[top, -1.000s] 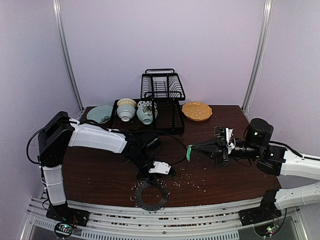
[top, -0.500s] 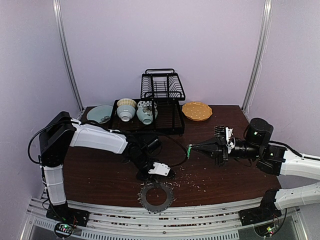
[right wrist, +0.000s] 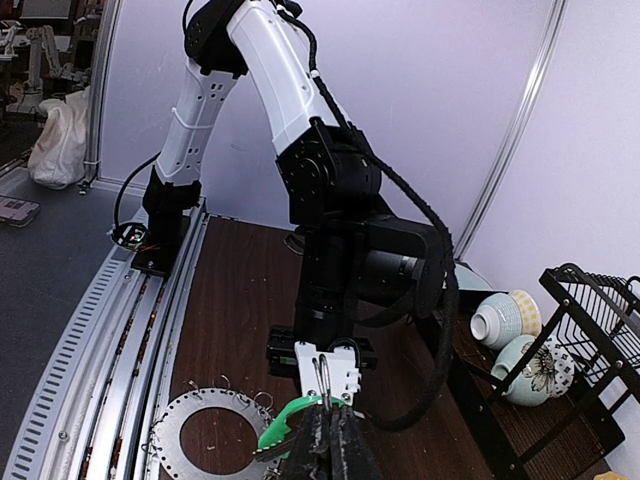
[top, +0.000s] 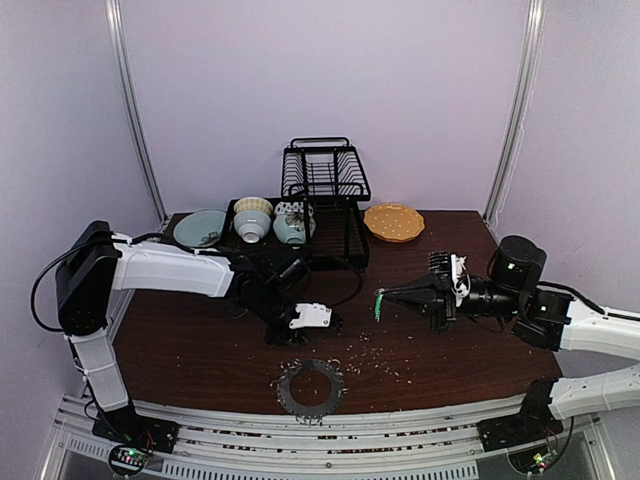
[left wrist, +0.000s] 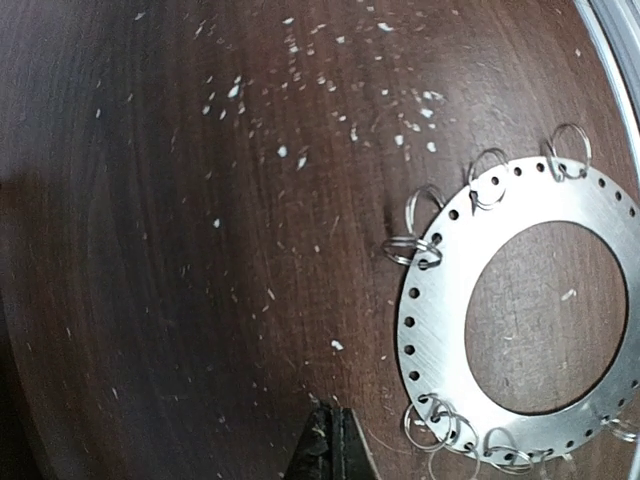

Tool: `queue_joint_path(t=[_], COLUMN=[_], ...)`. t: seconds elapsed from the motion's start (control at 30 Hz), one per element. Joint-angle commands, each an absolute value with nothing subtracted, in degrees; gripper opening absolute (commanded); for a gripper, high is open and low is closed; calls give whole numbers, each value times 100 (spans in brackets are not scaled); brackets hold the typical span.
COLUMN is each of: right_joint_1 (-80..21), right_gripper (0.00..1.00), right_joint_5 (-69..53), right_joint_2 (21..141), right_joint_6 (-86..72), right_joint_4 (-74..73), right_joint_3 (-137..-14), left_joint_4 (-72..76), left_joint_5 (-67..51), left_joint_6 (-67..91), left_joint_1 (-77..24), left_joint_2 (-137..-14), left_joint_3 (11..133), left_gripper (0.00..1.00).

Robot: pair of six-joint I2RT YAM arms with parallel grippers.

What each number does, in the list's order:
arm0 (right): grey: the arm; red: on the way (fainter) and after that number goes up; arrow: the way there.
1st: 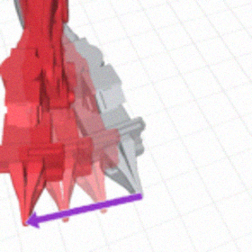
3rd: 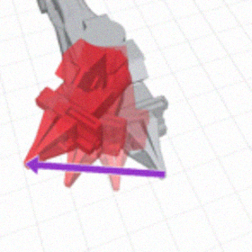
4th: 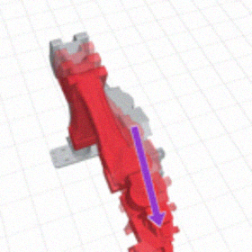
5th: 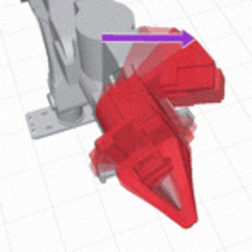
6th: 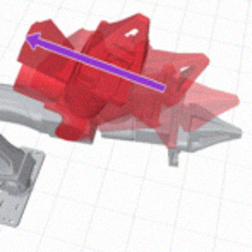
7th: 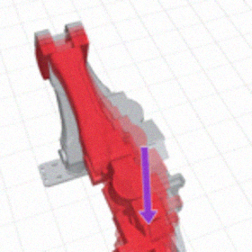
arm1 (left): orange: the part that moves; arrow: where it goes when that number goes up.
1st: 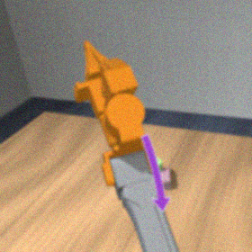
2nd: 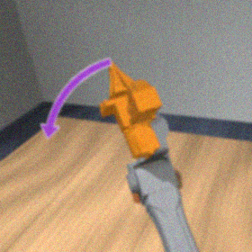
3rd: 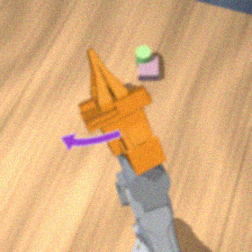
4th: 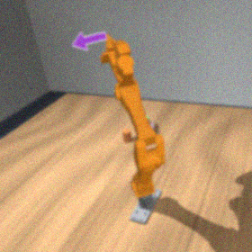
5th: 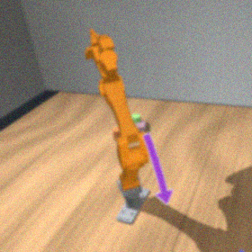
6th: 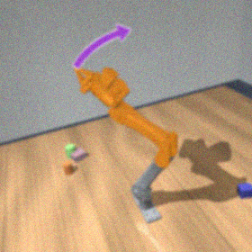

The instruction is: Put the keys on the keyring

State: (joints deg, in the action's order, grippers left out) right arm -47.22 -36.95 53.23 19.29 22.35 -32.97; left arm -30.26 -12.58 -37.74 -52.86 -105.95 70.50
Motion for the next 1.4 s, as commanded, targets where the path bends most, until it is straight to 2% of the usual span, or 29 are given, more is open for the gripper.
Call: queue_joint_path(t=[0.0, 0.03, 0.1, 0.13, 0.27, 0.33, 0.4, 0.5, 0.6, 0.73, 1.0, 1.2, 1.37], right_joint_1=[-4700, -4697, -4695, -4701, -4697, -4692, -4691, -4688, -4687, -4689, -4691, -4685, -4691], right_gripper=[0, 0, 0, 0, 0, 0, 0, 0, 0, 0, 0, 0, 0], right_joint_5=[-3796, -3803, -3793, -3784, -3810, -3860, -3903, -3900, -3795, -3744, -3748, -3783, -3758], right_joint_2=[5302, 5293, 5266, 5246, 5208, 5245, 5270, 5205, 5084, 5091, 5144, 5210, 5162], right_joint_6=[1852, 1840, 1830, 1828, 1834, 1848, 1838, 1816, 1812, 1811, 1819, 1770, 1782], right_joint_4=[2237, 2233, 2213, 2214, 2310, 2295, 2252, 2134, 2114, 2264, 2224, 2306, 2259], right_joint_3=[-3437, -3450, -3434, -3417, -3323, -3358, -3418, -3421, -3325, -3216, -3229, -3237, -3209], left_joint_4=[-3753, -4075, -4392, -4328, -3478, -2677, -1857, -2055, -2536, -2119, -1963, -1941, -2110], left_joint_5=[-727, -631, -630, -681, -1598, -1616, -1525, -1932, -2176, -1896, -1234, -1334, -1287], left_joint_6=[-2075, -1445, -701, -753, -1942, -2699, -3251, -3556, -3651, -3653, -3611, -3621, -3641], left_joint_1=[-5061, -4966, -4935, -5071, -5474, -5479, -5465, -5467, -5476, -5482, -5490, -5519, -5516], left_joint_2=[-10702, -10799, -10677, -10423, -9129, -8734, -8628, -9218, -9709, -9848, -9924, -10187, -10397], left_joint_3=[7627, 7919, 8040, 7685, 6236, 5635, 5222, 5622, 5880, 5736, 5676, 5765, 5852], left_gripper=[12, 22, 28, 31, 44, 52, 64, 70, 67, 66, 48, 43, 43])
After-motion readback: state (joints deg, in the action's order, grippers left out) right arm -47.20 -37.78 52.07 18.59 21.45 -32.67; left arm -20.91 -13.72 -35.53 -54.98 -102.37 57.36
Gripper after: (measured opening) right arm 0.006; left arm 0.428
